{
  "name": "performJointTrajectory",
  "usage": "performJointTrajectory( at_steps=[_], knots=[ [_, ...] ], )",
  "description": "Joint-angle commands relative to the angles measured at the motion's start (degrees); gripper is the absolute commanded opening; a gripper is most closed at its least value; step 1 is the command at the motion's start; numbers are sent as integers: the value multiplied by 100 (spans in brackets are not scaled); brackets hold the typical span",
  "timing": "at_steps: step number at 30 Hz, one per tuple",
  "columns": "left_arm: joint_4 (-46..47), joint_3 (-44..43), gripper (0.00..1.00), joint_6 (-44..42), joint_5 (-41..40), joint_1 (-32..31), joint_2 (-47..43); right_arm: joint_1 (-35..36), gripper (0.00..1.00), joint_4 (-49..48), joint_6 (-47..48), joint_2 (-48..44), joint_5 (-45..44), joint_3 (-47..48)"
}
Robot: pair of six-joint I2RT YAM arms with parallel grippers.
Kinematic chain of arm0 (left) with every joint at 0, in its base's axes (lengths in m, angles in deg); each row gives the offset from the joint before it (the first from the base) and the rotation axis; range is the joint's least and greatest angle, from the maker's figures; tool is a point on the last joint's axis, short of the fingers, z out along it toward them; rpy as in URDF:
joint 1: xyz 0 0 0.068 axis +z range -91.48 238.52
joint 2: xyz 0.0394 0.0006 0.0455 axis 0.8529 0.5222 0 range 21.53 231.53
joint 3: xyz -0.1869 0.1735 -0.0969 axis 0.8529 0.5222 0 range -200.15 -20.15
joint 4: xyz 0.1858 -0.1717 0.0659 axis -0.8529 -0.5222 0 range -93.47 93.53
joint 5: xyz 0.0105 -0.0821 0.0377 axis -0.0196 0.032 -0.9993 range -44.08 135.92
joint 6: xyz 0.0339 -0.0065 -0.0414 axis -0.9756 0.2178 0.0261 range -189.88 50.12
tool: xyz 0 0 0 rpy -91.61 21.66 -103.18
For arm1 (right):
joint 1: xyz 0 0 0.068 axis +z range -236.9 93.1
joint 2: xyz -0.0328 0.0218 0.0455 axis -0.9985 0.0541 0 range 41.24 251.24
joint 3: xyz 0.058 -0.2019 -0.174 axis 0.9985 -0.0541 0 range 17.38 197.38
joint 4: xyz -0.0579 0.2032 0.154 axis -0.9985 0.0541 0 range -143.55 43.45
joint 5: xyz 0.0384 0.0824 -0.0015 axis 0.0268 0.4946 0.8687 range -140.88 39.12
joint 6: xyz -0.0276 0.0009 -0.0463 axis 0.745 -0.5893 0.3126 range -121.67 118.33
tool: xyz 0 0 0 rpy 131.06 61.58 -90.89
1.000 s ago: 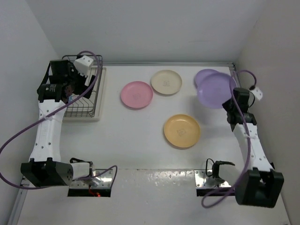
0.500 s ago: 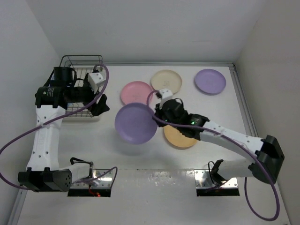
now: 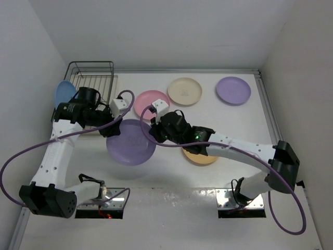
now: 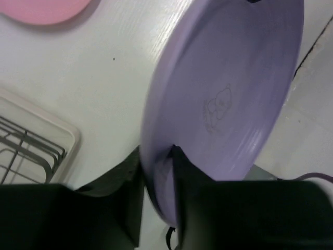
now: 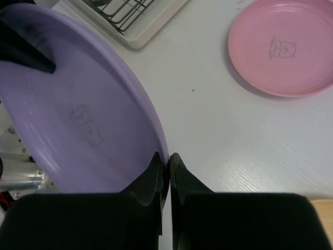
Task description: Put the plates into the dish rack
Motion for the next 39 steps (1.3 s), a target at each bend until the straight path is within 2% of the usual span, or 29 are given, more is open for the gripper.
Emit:
performJointTrajectory(
  at_steps=[1, 2, 3, 4, 8, 9, 11, 13, 14, 18, 22, 28, 32, 36, 39],
  knots=[
    [532, 65, 23, 236, -289, -19, -394, 138, 0, -597, 47, -40, -89, 201],
    [533, 65, 17, 237, -290, -19, -394, 156, 0, -607, 39, -49, -107, 175],
    [533, 65, 6, 237, -290, -19, -394, 165, 0, -616, 30, -49, -98, 175],
    [594, 65, 1, 324, -359, -19, -394, 165, 0, -607, 4, -67, -107, 149],
    [1103, 4, 0, 956, -1087, 51, -447, 156, 2, -485, -49, -40, -291, 183],
    [1226, 4, 0, 1071, -1255, 112, -447, 156, 32, -484, -41, -6, -309, 192],
    [1499, -75, 0, 1430, -1615, 165, -447, 25, 73, -143, -41, 47, -370, 271],
    [1622, -347, 0, 1686, -2274, 218, -254, -63, 97, 34, 12, 13, -432, 324],
    [1744, -478, 0, 1966, -2520, 401, -202, -229, 100, 121, 30, -22, -511, 298],
    [1930, -1435, 0, 2390, -4257, 885, 106, -801, 100, 499, 30, -373, -801, 236],
    [2343, -1578, 0, 2478, -5506, 1194, 370, -1346, 100, 641, 135, -787, -1319, -262],
    [2853, -1894, 0, 2663, -6686, 1474, 1186, -1751, 100, 280, 109, -1332, -1320, -932],
    [3554, -1563, 0, 2382, -6750, 1475, 1433, -2014, 100, 228, -128, -1324, -1355, -1099],
    [4573, -1385, 0, 2066, -7373, 1369, 1644, -2173, 100, 473, -313, -1403, -1469, -1038],
    [4856, -1385, 0, 2012, -7698, 1369, 1899, -2278, 100, 605, -252, -1490, -1609, -1003]
  ],
)
